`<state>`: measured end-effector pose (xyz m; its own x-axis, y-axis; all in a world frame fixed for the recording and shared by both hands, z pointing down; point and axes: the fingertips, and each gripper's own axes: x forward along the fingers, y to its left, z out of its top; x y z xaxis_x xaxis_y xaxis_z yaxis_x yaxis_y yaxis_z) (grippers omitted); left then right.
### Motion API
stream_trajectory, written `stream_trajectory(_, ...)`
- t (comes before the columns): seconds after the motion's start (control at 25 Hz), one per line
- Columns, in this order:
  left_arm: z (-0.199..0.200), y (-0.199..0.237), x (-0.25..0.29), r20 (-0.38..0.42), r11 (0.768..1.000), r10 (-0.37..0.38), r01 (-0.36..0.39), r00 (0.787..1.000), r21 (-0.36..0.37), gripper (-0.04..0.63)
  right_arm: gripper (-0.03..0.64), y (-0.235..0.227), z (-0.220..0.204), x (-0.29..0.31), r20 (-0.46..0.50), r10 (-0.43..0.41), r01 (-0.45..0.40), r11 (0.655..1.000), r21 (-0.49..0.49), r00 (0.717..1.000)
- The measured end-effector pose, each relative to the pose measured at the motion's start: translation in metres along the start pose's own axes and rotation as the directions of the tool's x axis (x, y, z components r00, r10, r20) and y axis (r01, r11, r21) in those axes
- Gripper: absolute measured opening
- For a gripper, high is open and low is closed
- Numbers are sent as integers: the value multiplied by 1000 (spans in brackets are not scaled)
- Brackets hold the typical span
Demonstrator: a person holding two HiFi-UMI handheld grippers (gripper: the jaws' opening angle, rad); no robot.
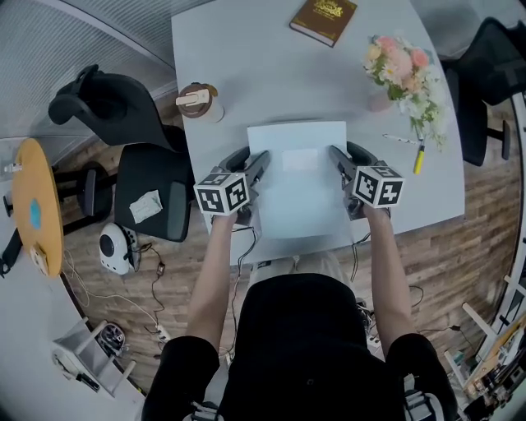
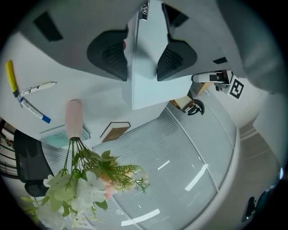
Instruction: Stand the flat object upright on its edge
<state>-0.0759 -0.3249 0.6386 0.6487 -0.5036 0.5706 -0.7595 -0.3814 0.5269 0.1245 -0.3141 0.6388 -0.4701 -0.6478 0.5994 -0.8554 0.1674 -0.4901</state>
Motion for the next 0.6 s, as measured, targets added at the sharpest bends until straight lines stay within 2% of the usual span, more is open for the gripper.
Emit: stream_trajectory(0.6,7,-42,-47,79,995,37,-44,996,92,239,222,31,19,-49,63,59,-51,990,-128,996)
